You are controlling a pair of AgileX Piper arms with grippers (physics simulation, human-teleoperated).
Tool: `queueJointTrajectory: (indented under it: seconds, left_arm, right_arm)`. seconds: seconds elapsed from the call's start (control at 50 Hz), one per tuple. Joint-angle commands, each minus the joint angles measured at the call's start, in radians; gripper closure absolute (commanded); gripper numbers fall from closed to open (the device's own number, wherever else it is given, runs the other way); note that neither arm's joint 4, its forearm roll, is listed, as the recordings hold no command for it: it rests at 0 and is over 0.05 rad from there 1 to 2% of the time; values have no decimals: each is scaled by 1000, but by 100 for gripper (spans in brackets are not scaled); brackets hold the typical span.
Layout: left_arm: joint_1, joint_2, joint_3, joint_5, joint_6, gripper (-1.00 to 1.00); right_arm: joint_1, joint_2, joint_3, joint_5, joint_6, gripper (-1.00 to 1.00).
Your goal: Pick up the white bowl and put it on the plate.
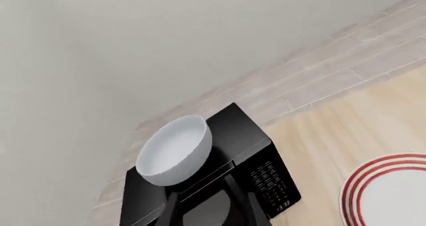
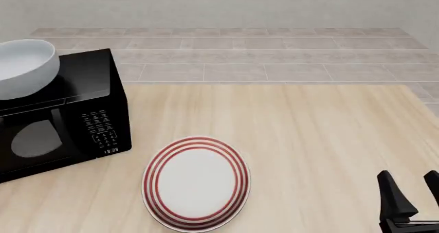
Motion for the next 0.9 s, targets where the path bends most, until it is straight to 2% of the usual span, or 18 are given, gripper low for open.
queueJointTrajectory:
  seconds: [0.02,0.14,0.22,0.24,0.26,0.36,0.4,0.48,0.6,0.7,0.78,0.82,0.84,0.88,0.9]
  left_arm:
    - [12,97,-187,138,156,-100]
    - [19,143,-240,209,208,-100]
    - [31,173,-263,246,268,-100]
    - [42,162,-220,229,287,-100]
    - [41,184,-256,255,307,-100]
    - [33,255,-380,363,310,-100]
    - [41,267,-382,366,343,-100]
    - [26,309,-405,407,364,-100]
    - [19,338,-387,382,430,-100]
    - [22,382,-437,390,443,-100]
    - [46,354,-361,337,538,-100]
    - [38,382,-418,373,529,-100]
    - [43,372,-384,353,533,-100]
    - [50,397,-422,371,543,-100]
    - [49,389,-397,358,545,-100]
  right_arm:
    - [-1,-5,0,6,0,-100]
    - [-1,-5,0,6,0,-100]
    - [-1,-5,0,6,0,-100]
    - [-1,-5,0,6,0,-100]
    - [-1,-5,0,6,0,-100]
    - [-1,-5,0,6,0,-100]
    - [-1,-5,0,6,0,-100]
    - [0,-5,0,6,0,-100]
    - [-1,-5,0,6,0,-100]
    - [-1,-5,0,6,0,-100]
    - [0,-5,0,6,0,-100]
    - [-1,-5,0,6,0,-100]
    - [-1,-5,0,6,0,-100]
    - [-1,-5,0,6,0,-100]
    - [-1,-5,0,6,0,-100]
